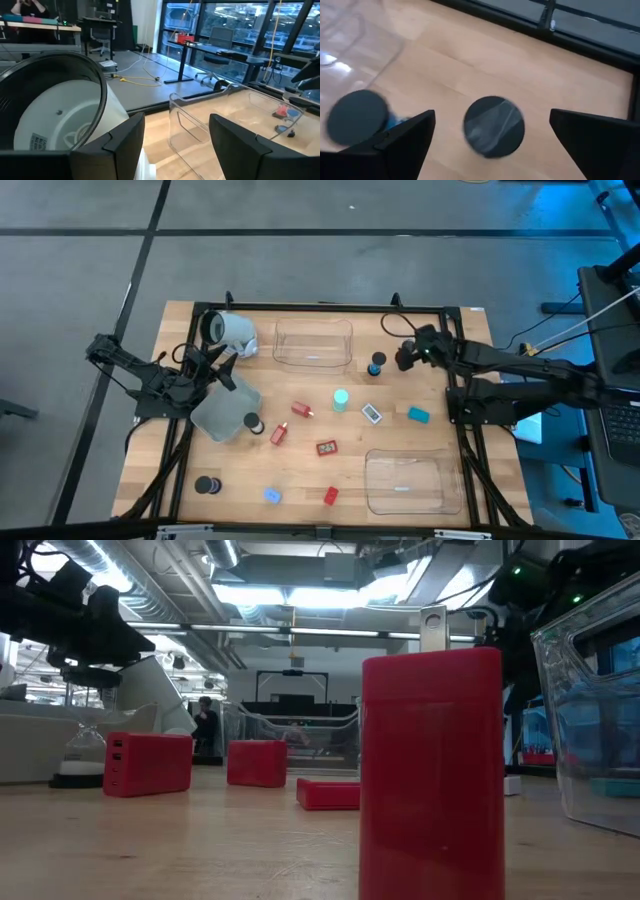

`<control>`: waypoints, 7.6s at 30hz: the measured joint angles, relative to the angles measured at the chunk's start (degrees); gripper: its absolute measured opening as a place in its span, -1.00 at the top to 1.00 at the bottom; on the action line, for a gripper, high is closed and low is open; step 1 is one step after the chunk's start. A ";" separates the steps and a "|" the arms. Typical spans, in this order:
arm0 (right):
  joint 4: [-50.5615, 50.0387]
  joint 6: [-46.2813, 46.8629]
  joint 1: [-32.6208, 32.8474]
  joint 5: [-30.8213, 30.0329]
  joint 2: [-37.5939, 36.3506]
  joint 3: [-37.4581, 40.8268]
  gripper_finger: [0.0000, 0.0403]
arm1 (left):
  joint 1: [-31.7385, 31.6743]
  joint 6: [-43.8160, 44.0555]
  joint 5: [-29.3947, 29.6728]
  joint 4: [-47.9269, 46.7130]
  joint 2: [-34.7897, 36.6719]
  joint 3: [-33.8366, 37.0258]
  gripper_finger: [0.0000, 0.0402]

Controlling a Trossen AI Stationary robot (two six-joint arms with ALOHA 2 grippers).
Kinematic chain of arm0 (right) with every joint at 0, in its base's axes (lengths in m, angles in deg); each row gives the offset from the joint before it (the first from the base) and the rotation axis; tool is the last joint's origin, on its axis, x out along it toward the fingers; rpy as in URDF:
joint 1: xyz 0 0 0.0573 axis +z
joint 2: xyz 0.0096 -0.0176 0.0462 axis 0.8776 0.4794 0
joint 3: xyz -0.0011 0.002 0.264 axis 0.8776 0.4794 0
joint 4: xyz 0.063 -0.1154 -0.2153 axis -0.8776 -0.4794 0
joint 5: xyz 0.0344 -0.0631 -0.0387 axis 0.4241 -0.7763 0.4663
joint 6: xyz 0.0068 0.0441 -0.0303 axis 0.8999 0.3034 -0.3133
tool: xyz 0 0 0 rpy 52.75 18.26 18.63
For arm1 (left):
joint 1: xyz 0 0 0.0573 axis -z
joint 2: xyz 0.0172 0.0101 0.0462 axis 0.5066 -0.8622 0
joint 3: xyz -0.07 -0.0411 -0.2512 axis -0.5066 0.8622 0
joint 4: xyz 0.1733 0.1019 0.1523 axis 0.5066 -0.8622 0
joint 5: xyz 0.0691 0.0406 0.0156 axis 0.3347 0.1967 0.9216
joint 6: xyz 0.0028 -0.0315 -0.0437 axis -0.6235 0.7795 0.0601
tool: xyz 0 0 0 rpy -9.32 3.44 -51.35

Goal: Pick & Place Office items
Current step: Put the orange hourglass into the bottom transparent bin, then put the top dark blue hourglass into the bottom transparent bin

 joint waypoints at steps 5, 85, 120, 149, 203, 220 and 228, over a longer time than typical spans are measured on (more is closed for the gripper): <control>0.72 0.19 -3.45 0.12 5.50 0.00 -0.97 | 0.00 0.00 0.00 -0.02 -0.02 -0.01 -0.10; -12.26 82.92 76.89 4.64 25.28 -27.78 -0.01 | 0.00 6.21 -3.43 -2.10 -0.02 -0.05 -0.07; -4.97 28.88 73.83 -1.12 39.62 -27.74 -0.02 | 0.00 5.53 -6.56 -1.77 -0.15 -0.03 -0.07; -6.35 39.39 73.18 2.04 39.52 -28.51 -0.55 | 0.00 5.97 -6.56 -1.77 -0.20 -0.03 -0.07; -18.76 2.96 3.86 14.89 35.74 -33.97 -0.76 | 0.00 2.46 -6.59 -1.77 -0.21 -0.01 -0.07; -19.19 2.73 3.84 17.05 40.37 -33.99 -0.68 | 0.00 1.59 -9.20 -1.53 -0.21 -0.01 -0.07; -19.51 1.88 3.86 18.80 40.37 -33.99 -0.16 | 0.01 1.46 -9.53 -1.50 -0.21 -0.01 -0.07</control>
